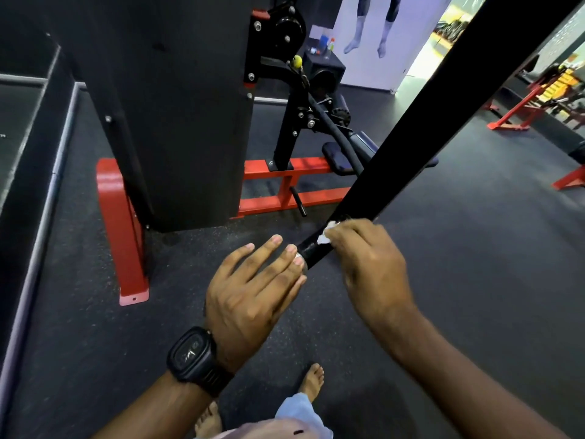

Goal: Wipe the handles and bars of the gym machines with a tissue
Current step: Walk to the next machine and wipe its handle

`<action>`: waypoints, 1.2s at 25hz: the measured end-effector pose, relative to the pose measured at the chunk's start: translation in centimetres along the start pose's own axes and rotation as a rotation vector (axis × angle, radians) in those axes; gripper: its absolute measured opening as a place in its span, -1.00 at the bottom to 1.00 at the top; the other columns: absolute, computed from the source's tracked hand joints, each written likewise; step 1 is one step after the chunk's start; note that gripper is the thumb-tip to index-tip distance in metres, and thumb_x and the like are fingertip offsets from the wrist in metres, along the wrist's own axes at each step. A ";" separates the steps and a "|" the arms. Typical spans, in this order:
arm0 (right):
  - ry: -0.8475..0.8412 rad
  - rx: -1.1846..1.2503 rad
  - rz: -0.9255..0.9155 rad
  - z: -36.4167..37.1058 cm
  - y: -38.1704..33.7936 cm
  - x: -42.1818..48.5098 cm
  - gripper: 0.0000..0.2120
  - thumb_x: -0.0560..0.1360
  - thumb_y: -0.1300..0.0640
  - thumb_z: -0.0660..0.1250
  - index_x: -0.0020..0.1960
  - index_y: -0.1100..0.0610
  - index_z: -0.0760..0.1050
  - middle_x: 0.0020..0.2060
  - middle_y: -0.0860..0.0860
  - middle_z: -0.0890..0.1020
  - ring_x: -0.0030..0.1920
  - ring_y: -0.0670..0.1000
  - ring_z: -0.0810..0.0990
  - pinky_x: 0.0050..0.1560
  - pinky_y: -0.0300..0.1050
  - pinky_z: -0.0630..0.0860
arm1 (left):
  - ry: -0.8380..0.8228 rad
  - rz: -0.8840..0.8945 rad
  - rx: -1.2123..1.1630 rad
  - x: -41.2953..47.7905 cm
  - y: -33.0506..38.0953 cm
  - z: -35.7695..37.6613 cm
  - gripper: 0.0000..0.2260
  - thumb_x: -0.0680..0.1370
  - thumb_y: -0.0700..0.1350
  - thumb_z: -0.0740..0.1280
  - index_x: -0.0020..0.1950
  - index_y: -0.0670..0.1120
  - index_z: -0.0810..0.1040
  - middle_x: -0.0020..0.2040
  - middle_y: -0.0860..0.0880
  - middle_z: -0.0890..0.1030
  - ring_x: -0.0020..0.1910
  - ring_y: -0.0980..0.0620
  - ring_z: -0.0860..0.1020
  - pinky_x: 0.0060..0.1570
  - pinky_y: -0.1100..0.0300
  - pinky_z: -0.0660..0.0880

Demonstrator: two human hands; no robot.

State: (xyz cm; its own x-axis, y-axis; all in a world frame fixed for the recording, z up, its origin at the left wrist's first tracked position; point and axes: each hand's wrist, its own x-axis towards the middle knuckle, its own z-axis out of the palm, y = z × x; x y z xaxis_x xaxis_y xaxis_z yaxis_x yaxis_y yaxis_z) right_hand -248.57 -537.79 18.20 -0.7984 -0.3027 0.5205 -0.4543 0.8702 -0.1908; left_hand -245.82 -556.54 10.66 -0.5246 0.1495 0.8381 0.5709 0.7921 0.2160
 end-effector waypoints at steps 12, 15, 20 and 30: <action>0.595 1.654 1.268 5.7 -6.8 -1.4 -0.84 0.62 0.35 0.21 0.14 0.28 0.52 -0.01 0.15 0.69 0.01 0.02 0.68 0.07 -0.17 0.63 | 0.003 0.031 -0.015 0.0 0.1 -0.2 -0.85 0.55 -0.13 0.46 0.10 -0.08 0.70 0.19 0.00 0.65 0.27 0.03 0.56 0.17 -0.01 0.51; 0.663 1.594 1.259 5.8 -7.1 -1.6 -0.85 0.62 0.38 0.20 0.07 0.25 0.53 -0.11 0.07 0.69 -0.03 -0.02 0.68 0.06 -0.19 0.63 | -0.007 0.025 -0.025 0.2 0.0 -0.2 -0.86 0.55 -0.13 0.46 0.09 -0.08 0.70 0.18 0.00 0.65 0.26 0.03 0.57 0.15 -0.02 0.52; 0.622 1.602 1.228 5.7 -7.5 -1.5 -0.87 0.61 0.37 0.22 0.09 0.26 0.52 -0.14 0.05 0.70 -0.07 -0.05 0.67 -0.01 -0.26 0.61 | -0.022 0.036 -0.027 0.2 -0.6 -0.5 -0.85 0.56 -0.13 0.44 0.11 -0.08 0.70 0.20 0.01 0.65 0.27 0.04 0.56 0.18 0.00 0.51; 0.497 0.843 0.687 6.4 -7.4 -4.1 -0.79 0.50 0.41 0.38 -0.05 0.12 0.60 -0.08 0.02 0.64 -0.03 -0.10 0.64 0.03 -0.29 0.54 | -0.042 0.027 -0.020 0.1 -0.8 -0.4 -0.86 0.58 -0.14 0.41 0.11 -0.10 0.70 0.22 -0.02 0.63 0.30 0.04 0.54 0.19 -0.01 0.51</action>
State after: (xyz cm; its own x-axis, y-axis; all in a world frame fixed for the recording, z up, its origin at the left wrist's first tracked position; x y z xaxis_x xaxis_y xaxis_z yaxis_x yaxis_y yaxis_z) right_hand -244.54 -545.47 12.13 -0.8200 0.4709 0.3254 -0.2564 0.2061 -0.9443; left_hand -246.05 -557.42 10.75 -0.5348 0.1954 0.8220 0.5975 0.7754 0.2044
